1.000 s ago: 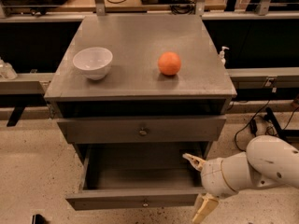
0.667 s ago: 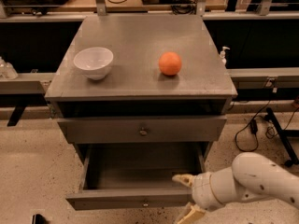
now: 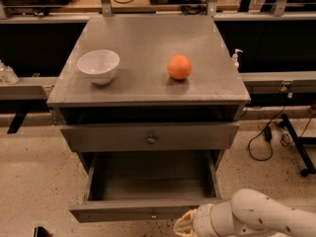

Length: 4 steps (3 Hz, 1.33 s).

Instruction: Close middle drawer

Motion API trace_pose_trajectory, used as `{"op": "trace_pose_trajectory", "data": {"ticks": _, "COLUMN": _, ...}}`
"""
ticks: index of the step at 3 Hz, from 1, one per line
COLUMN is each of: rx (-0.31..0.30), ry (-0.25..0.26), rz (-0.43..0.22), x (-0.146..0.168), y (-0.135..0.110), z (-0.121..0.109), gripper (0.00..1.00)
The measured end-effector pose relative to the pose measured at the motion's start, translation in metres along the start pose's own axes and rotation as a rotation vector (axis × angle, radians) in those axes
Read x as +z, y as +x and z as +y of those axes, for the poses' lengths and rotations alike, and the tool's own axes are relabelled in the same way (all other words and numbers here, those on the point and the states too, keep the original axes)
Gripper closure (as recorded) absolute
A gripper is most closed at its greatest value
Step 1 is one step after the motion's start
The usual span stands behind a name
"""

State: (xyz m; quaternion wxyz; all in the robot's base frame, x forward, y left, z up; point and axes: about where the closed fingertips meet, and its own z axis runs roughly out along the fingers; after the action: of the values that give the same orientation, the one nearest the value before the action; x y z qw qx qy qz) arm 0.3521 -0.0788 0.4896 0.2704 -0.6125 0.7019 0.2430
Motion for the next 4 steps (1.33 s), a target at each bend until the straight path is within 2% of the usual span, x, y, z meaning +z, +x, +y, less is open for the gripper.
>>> {"op": "trace_pose_trajectory", "data": {"ticks": 1, "rx": 0.099, "ry": 0.037, "rz": -0.029, "x": 0.041, "y": 0.031, "z": 0.005, "gripper": 0.95}}
{"op": "trace_pose_trajectory", "data": {"ticks": 2, "rx": 0.117, "ry": 0.048, "rz": -0.041, "x": 0.051, "y": 0.036, "z": 0.005, "gripper": 1.0}}
{"op": "trace_pose_trajectory", "data": {"ticks": 3, "rx": 0.123, "ry": 0.066, "rz": -0.031, "x": 0.057, "y": 0.041, "z": 0.004, "gripper": 1.0}}
{"op": "trace_pose_trajectory", "data": {"ticks": 4, "rx": 0.109, "ry": 0.133, "rz": -0.026, "x": 0.067, "y": 0.062, "z": -0.011, "gripper": 1.0}}
